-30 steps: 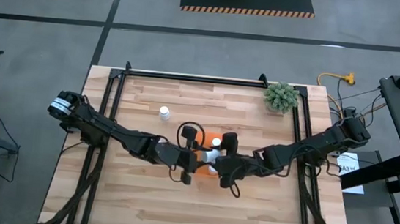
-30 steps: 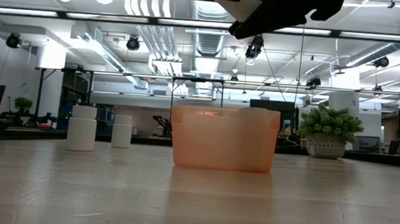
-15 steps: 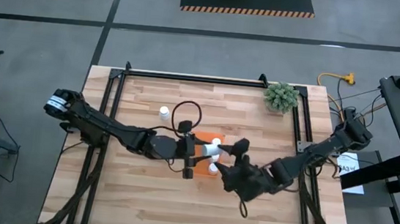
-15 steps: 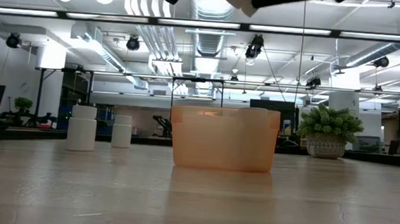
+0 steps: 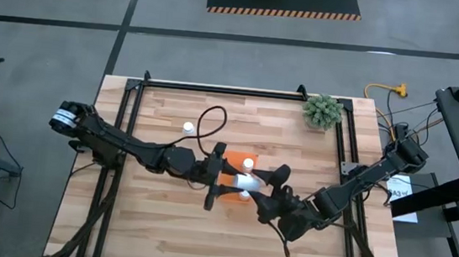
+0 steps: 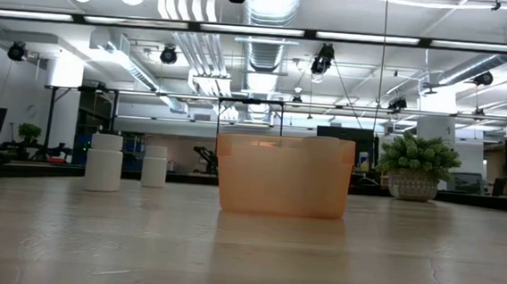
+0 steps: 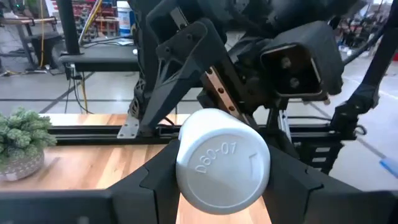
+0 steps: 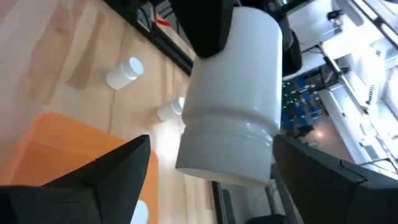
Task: Pick and place pill bottles into a basket
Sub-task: Put the white pill bottle into the orange bin
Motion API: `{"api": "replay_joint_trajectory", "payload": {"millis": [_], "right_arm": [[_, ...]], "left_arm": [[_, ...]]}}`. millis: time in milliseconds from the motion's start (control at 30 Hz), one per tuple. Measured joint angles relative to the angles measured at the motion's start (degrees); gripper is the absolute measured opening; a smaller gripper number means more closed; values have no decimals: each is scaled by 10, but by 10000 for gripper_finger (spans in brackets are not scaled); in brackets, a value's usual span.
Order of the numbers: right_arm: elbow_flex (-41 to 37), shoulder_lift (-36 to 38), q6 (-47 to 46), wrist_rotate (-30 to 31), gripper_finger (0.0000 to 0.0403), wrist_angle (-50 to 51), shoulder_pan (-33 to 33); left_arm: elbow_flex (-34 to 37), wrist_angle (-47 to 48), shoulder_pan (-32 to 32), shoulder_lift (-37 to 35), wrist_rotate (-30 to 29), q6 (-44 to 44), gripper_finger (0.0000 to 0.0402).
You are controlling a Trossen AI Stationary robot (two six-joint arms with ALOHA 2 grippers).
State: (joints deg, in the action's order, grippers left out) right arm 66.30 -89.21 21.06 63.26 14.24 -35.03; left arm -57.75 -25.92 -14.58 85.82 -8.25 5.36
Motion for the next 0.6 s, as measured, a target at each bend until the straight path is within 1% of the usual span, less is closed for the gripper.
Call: {"api": "replay_joint_trajectory", "payload": {"millis": [167, 267, 400, 500, 600], "right_arm": [[-1, 0, 14, 32, 329, -3, -9], [-1, 0, 17, 45, 329, -6, -16], [-2, 0, 40, 48, 329, -31, -26], [-10, 0, 73, 50, 329, -76, -31], [-26, 0, 120, 50, 328, -137, -36]], "left_arm": [[1, 0, 9, 3, 8, 13, 161], [3, -18, 12, 4, 30, 19, 161], [34, -96, 12, 4, 60, 23, 161], [63, -174, 24, 3, 112, 50, 162], [83, -228, 40, 3, 156, 80, 163]]}}
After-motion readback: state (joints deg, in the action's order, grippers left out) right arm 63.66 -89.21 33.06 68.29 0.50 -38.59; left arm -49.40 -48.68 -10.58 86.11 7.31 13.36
